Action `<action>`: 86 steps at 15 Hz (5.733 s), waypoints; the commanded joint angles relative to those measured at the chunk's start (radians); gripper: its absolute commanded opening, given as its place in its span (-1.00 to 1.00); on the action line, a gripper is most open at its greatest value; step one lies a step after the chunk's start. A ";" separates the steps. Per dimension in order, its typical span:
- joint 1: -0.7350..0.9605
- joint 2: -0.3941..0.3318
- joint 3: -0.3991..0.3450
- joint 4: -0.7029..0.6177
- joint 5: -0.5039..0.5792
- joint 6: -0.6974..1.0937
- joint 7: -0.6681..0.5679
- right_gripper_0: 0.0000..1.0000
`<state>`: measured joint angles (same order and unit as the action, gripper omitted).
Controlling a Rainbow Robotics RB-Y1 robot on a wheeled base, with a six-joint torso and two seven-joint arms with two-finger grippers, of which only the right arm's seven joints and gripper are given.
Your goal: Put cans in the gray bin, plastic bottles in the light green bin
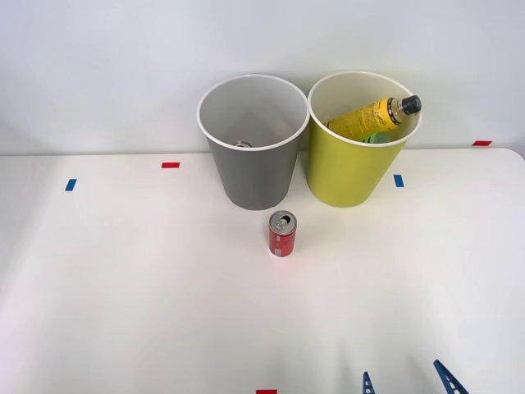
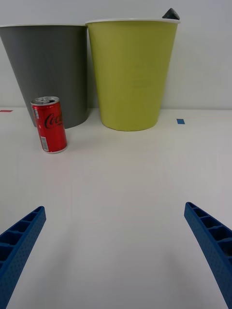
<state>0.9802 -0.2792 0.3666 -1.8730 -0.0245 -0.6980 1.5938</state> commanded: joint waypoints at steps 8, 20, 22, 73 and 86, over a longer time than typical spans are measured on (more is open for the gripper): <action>0.000 0.000 0.000 0.000 0.000 0.000 0.000 1.00; -0.035 0.002 0.006 0.041 -0.005 -0.034 0.006 1.00; -0.069 -0.011 0.023 0.041 -0.011 -0.049 0.008 1.00; -1.029 0.127 0.127 0.485 -0.222 0.394 -0.002 -0.79; -0.874 -0.029 0.094 -0.167 -0.275 0.848 -0.061 -0.87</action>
<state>0.0886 -0.2826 0.4767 -1.9680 -0.2861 0.0831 1.5453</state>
